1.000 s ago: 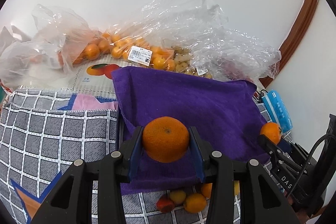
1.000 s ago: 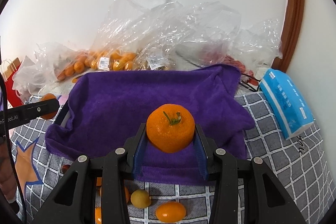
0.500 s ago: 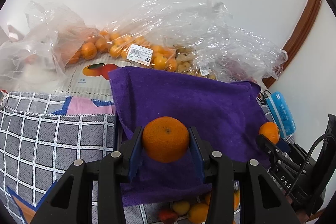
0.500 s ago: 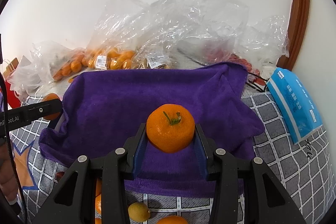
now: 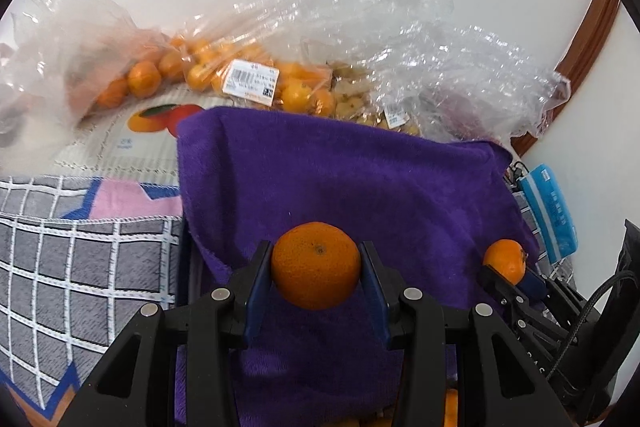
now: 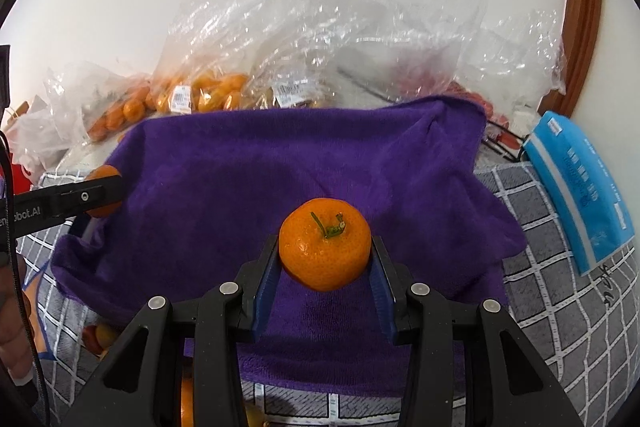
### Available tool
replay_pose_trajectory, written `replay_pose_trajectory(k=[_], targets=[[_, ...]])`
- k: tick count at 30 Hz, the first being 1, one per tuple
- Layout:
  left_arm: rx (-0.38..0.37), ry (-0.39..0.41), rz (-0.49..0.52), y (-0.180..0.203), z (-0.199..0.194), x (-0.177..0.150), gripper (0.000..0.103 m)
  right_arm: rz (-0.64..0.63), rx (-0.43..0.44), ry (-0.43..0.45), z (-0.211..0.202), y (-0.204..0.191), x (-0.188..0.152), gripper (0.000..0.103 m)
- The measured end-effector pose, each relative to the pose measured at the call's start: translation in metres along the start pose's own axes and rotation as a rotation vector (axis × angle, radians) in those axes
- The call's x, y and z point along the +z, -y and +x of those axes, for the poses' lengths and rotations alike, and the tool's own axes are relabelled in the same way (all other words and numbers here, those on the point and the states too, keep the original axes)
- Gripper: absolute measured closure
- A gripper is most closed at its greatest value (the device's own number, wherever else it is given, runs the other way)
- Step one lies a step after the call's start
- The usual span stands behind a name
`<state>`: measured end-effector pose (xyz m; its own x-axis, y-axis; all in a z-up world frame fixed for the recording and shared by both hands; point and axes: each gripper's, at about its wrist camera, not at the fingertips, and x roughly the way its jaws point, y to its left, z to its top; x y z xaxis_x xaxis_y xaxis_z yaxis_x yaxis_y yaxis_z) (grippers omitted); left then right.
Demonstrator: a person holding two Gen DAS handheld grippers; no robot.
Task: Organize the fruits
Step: 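Lower the left tangerine onto the towel and open while the right gripper releases its tangerine, then move the open right gripper back to the tangerines beside the towel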
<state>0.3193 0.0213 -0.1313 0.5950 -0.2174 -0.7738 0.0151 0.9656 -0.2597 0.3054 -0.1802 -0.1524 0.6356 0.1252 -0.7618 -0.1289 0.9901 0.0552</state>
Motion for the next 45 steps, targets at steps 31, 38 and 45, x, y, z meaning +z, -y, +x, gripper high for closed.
replay_pose_trajectory(k=[31, 38, 45], targets=[[0.029, 0.013, 0.028, 0.006, -0.011, -0.006, 0.042, 0.004, -0.03, -0.013, -0.011, -0.001, -0.001, 0.048], [0.021, 0.058, 0.028, 0.007, -0.041, -0.014, 0.044, -0.009, -0.069, 0.03, -0.041, -0.005, -0.005, 0.048], [0.01, 0.079, 0.006, 0.0, -0.065, -0.029, 0.045, -0.005, -0.095, 0.05, -0.067, -0.004, -0.019, 0.048]])
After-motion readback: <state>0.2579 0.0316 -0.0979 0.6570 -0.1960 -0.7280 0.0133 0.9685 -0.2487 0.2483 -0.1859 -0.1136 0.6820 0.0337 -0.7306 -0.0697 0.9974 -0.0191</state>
